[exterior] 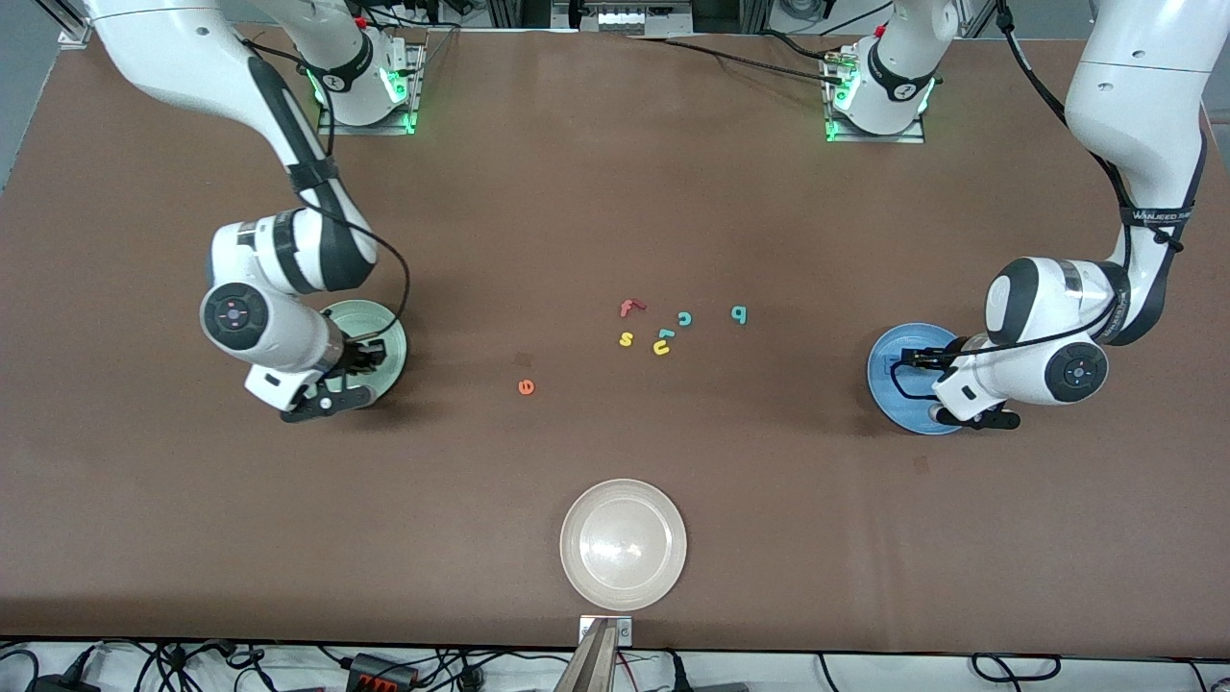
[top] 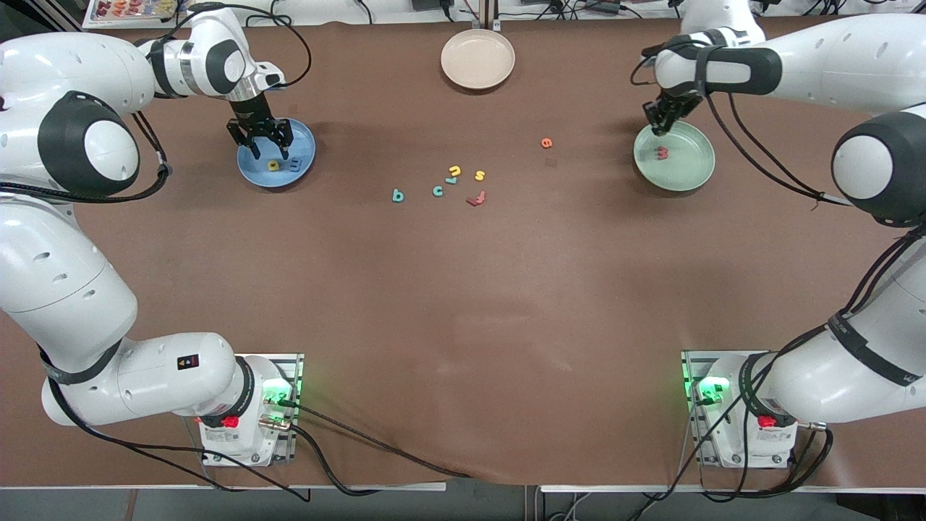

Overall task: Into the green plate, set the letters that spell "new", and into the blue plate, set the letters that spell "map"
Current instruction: 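Release green n with the right gripper while the left gripper releases yellow a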

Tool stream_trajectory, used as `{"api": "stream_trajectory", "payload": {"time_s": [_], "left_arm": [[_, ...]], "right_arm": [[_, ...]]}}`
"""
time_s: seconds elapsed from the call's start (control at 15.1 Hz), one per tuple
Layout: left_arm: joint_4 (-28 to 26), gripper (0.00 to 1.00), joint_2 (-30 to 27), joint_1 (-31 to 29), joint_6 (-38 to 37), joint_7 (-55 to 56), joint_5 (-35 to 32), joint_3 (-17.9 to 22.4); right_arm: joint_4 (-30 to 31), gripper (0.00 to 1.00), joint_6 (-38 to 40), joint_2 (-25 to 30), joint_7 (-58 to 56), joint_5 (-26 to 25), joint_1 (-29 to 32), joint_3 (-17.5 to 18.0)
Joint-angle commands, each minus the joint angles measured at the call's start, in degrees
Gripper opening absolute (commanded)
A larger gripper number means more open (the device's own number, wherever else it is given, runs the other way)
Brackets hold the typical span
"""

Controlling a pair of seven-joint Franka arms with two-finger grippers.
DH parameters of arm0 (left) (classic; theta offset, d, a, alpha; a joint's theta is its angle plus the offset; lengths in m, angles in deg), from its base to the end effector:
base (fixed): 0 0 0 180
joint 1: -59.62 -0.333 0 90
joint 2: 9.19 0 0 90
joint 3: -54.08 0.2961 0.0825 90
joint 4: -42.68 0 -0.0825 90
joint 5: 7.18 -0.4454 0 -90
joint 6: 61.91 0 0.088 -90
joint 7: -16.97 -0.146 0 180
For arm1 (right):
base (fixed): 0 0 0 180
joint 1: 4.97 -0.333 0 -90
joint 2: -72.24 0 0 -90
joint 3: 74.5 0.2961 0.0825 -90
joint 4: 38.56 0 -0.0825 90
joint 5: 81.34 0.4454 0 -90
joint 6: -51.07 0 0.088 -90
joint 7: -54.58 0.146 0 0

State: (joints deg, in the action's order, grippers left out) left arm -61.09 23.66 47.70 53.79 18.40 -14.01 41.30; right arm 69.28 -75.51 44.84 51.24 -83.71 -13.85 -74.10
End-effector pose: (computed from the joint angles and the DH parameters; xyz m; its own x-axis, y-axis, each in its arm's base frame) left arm 0.6291 -0.0033 0.1100 0.9389 -0.0496 -0.3407 -0.0424 -0.9987 0.0286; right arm 0.6387 0.1018 0.1422 0.9587 0.2403 -0.1521 0.2456 -0.9692 0.0171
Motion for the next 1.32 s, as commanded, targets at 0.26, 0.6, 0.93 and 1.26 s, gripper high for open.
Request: {"api": "stream_trajectory", "payload": {"time_s": [0.26,0.6,0.93,1.26], "left_arm": [[-0.91,1.00,-4.99,-0.21,-6.11,22.68,-0.82,-15.14],[-1.61,1.00,-3.06,4.07,-5.58,30.81,-1.08,-22.20],[-11.78,1.00,-3.06,8.57,10.02,30.73,-1.26,-22.03],[-13.39,1.00,0.80,9.37,16.91,33.01,-13.91,-22.11]], "right_arm": [[7.56,0.17,-5.07,1.31,-6.49,-0.70,7.29,1.01],[7.30,1.00,-5.25,0.95,-5.36,-0.26,7.56,1.19],[3.18,1.00,-4.73,2.18,-1.68,0.53,4.68,2.94],[-4.55,1.00,-5.16,-1.06,6.65,2.28,-5.08,2.94]]}}
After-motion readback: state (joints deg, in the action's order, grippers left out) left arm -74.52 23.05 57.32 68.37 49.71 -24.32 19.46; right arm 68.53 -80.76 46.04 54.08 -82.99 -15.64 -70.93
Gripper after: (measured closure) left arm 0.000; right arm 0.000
